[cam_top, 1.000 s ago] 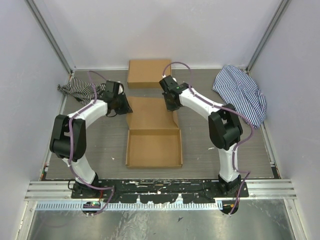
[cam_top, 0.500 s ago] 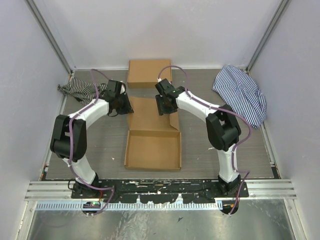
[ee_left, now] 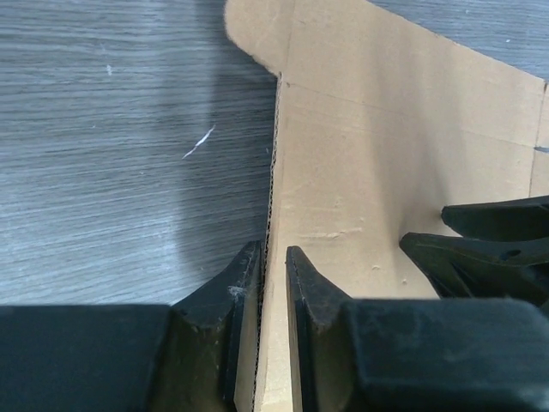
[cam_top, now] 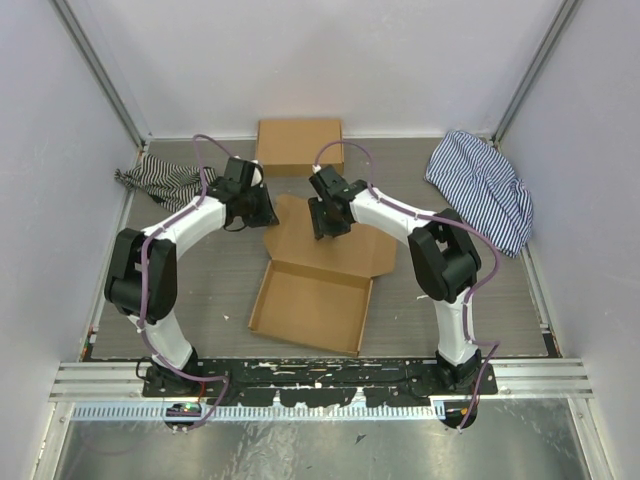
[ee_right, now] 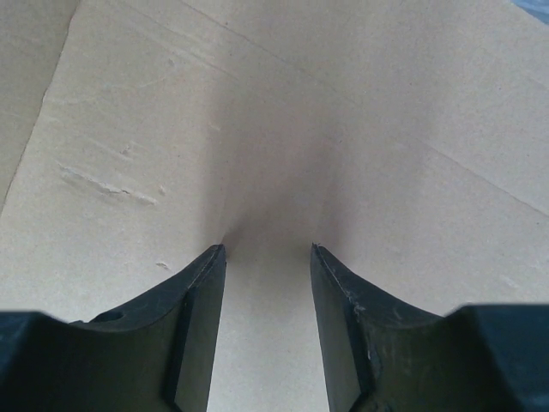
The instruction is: Fold the paper box
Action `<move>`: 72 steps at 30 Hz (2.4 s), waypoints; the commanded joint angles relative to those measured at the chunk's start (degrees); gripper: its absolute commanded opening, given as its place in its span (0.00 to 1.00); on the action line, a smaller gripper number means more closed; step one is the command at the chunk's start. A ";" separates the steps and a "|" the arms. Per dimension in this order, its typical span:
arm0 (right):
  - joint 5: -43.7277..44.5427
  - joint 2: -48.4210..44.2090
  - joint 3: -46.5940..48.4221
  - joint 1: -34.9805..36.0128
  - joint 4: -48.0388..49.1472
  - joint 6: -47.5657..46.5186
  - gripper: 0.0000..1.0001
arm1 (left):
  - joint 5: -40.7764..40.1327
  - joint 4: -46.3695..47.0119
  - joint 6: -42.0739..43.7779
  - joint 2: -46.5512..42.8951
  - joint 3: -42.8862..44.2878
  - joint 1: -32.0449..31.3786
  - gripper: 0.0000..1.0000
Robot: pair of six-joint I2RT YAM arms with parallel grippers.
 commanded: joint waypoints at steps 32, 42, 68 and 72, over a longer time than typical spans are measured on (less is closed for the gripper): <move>-29.46 -30.61 -28.17 -28.22 23.68 5.59 0.71 | -5.51 33.61 5.18 -20.92 -24.61 0.03 0.00; -28.23 -34.09 -26.81 -28.94 20.51 1.03 0.66 | -6.47 58.08 6.57 -30.83 -39.50 -0.08 0.00; -21.06 -24.05 -8.27 -29.15 9.76 -13.38 0.58 | -5.08 67.34 8.81 -35.15 -44.20 -0.38 0.00; -24.39 -20.75 -5.17 -29.40 7.64 -15.16 0.56 | -5.19 67.38 8.89 -35.32 -44.30 -0.44 0.00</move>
